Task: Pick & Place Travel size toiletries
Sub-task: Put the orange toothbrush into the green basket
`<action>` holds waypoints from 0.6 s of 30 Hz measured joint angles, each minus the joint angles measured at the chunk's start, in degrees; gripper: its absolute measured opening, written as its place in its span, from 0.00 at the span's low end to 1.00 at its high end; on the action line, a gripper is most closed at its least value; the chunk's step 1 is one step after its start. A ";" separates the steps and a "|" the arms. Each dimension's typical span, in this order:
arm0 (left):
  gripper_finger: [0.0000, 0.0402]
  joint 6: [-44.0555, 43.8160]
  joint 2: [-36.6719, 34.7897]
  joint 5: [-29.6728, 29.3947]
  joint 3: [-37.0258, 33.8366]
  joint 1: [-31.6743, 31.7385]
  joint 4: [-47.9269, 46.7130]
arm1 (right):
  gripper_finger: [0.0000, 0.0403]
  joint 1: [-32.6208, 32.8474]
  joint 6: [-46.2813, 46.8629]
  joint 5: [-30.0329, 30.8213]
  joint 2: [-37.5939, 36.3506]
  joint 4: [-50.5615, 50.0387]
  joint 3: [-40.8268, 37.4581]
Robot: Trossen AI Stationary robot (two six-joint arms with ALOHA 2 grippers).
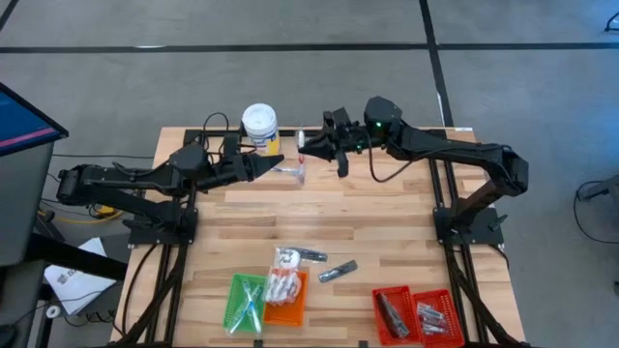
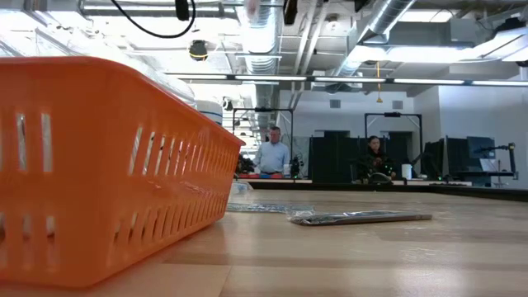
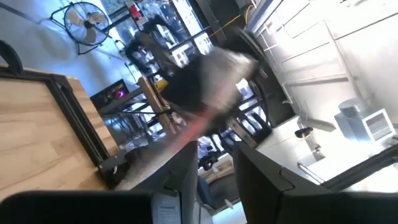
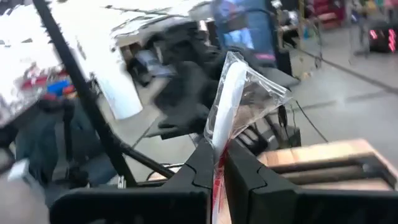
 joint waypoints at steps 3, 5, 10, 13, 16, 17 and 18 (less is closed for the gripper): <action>0.24 -0.74 0.02 -0.13 0.00 0.00 -0.14 | 0.01 1.11 -4.85 0.15 -1.02 0.08 0.00; 0.24 -0.77 0.02 -0.17 0.00 0.00 -0.14 | 0.01 1.14 -6.61 1.13 -1.50 -0.44 0.00; 0.24 -1.18 0.02 -0.38 0.00 0.00 -0.14 | 0.02 1.09 -10.63 2.10 -2.18 -1.81 0.00; 0.24 -2.54 0.02 -0.61 0.00 0.00 -0.14 | 0.02 1.49 -16.49 2.19 -2.47 -3.38 -0.01; 0.24 -8.10 0.02 -0.65 0.00 0.00 -0.14 | 0.03 2.63 -27.32 2.17 -3.09 -3.98 -0.02; 0.24 -10.11 0.02 -0.65 0.00 0.00 -0.18 | 0.03 3.14 -31.30 2.19 -3.13 -4.03 0.00; 0.24 -12.04 0.02 -0.65 0.00 0.00 -0.23 | 0.03 3.62 -34.62 2.19 -3.36 -4.67 -0.02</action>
